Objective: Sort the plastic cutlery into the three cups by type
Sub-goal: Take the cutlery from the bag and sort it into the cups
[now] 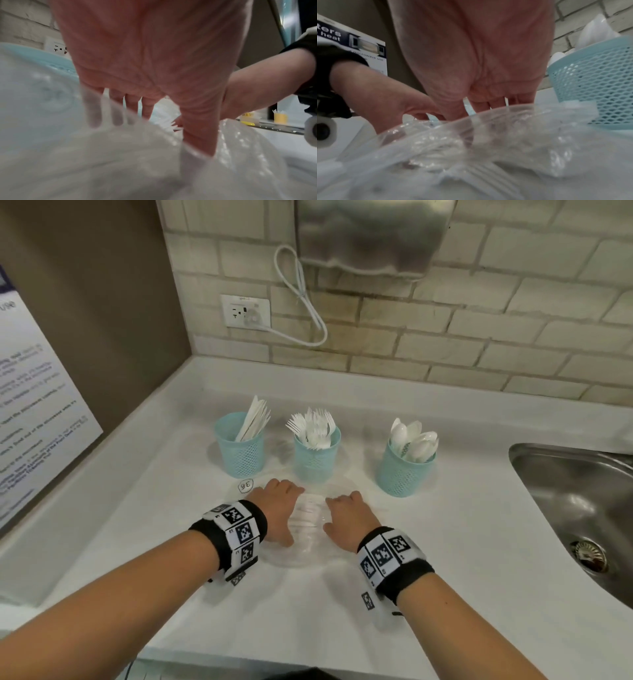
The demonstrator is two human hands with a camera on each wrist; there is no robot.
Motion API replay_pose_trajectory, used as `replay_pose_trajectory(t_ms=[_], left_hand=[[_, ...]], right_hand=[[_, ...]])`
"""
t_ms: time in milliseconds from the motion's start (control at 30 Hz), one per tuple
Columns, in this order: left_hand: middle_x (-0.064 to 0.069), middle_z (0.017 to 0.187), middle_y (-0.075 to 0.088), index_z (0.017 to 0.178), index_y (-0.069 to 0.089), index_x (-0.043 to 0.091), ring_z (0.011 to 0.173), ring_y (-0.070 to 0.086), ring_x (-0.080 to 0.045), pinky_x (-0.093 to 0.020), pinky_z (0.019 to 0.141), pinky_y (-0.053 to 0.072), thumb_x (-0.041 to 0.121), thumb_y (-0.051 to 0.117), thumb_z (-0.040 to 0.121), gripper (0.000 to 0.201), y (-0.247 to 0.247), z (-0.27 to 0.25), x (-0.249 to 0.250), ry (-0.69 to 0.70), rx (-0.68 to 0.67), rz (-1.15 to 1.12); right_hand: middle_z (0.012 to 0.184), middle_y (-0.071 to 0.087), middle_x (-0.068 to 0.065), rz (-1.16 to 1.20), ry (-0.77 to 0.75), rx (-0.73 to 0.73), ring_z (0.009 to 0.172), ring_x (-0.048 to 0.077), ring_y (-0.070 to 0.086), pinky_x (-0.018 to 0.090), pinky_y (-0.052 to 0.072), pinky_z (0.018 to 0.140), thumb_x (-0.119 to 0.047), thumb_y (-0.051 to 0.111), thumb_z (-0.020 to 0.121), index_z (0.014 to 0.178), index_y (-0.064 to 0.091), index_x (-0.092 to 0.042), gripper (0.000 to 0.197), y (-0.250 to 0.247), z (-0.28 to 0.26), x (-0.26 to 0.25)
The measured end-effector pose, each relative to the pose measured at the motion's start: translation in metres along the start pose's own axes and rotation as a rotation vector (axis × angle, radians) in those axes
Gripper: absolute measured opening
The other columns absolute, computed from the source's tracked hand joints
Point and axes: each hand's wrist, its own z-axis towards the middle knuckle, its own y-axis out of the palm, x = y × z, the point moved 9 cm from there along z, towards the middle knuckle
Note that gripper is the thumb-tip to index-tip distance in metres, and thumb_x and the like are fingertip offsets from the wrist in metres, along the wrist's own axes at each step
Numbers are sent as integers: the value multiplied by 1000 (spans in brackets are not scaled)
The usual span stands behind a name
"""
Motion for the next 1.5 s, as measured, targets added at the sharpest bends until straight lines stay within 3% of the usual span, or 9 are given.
replay_pose_trajectory(t_ms=[133,333,533,667,1000,1100,1200,1333,1500], left_hand=[[-2,147,29,147,24,23,135,27,-23,-42,107,32,49,72,70,94,8,5,2,-34,-47,42],[-2,130,38,134,38,25,124,35,-24,-41,96,37,49,68,69,76,1,12,2,-17,15,27],[-5,132,38,130,43,20,125,34,-25,-43,98,34,48,58,84,56,2,19,7,23,27,52],[-5,127,52,125,46,19,117,49,-27,-40,96,39,36,55,88,41,-1,19,9,26,-2,-72],[-3,126,49,134,45,17,115,52,-23,-28,92,37,39,62,87,54,-5,22,-4,126,28,-213],[-2,119,59,118,54,15,112,55,-23,-29,88,39,33,61,89,35,-13,20,-5,135,78,-325],[-5,103,64,103,56,13,99,59,-27,-36,86,44,29,58,89,21,-23,16,-10,166,147,-438],[-7,102,63,105,55,13,95,58,-24,-39,87,46,27,58,89,22,-31,11,-9,218,174,-501],[-7,94,61,99,51,14,88,57,-27,-40,82,46,21,59,87,16,-24,9,-1,233,121,-540]], right_hand=[[137,45,11,-26,-100,-2,124,32,40,40,37,103,-21,44,96,140,41,-16,45,11,2,-16],[130,46,7,410,-135,126,125,23,42,30,37,104,-7,59,82,131,50,-17,51,-8,-2,-12],[145,36,9,319,-8,27,138,25,26,33,27,113,-16,59,83,146,30,-16,70,-11,-4,20],[147,39,7,198,17,-61,139,28,25,36,26,113,-21,49,89,147,30,-17,61,-4,0,26],[137,52,0,194,27,4,128,22,36,33,34,105,-26,61,81,144,35,-24,68,-23,-8,36],[123,59,-4,166,48,36,121,21,39,34,29,100,-24,63,79,136,42,-29,61,-31,-9,37],[108,62,0,147,38,127,113,24,50,36,27,90,-26,51,88,116,54,-22,28,-39,-9,35],[129,52,1,604,-76,218,119,16,48,33,36,103,-9,40,89,132,46,-20,45,-44,-12,21],[112,52,-1,1054,-79,163,89,9,53,21,44,77,-18,53,80,126,46,-21,46,-52,-21,9]])
